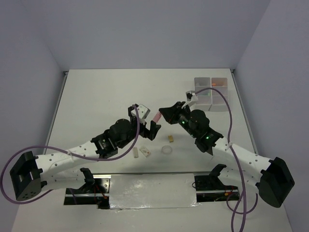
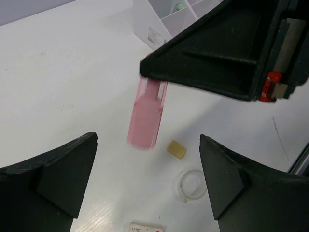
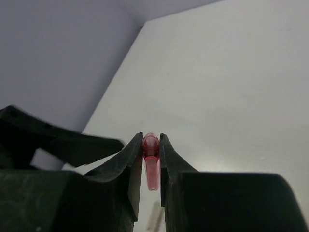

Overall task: Sort the stationery into containers
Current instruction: Place the pen in the storage box.

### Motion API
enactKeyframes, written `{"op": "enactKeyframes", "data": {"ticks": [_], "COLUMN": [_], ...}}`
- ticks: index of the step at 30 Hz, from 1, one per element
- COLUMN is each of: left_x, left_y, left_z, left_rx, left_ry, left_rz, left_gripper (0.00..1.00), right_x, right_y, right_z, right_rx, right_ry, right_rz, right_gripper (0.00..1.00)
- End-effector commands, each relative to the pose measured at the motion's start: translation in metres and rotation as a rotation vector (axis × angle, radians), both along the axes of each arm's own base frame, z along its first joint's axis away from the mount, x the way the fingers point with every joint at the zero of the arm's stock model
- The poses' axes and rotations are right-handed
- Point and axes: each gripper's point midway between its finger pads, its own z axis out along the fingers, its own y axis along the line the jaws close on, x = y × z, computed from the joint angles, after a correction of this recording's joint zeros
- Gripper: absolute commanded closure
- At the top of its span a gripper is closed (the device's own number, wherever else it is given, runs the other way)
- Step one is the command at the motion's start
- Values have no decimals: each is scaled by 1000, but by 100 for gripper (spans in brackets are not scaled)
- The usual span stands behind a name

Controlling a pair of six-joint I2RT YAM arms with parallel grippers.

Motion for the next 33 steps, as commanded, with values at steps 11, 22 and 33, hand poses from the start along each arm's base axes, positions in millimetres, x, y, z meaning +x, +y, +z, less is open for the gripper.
{"op": "enactKeyframes", "data": {"ticks": [11, 22, 33], "left_x": [-3, -25, -26], "left_y": [62, 69, 58], "left_z": [-9, -36, -39], "left_rx": [118, 144, 151], "left_ry": [202, 245, 245], "left_rz": [278, 195, 147], "left_gripper": [1, 1, 1], "right_x": [166, 213, 234], "right_y": [-199, -241, -253], "right_z": [1, 3, -17], "right_rx": [-441, -525, -538], "right_ry": [-150, -296, -296], "right_rz": [-628, -645, -637], "right_gripper": [100, 100, 97]}}
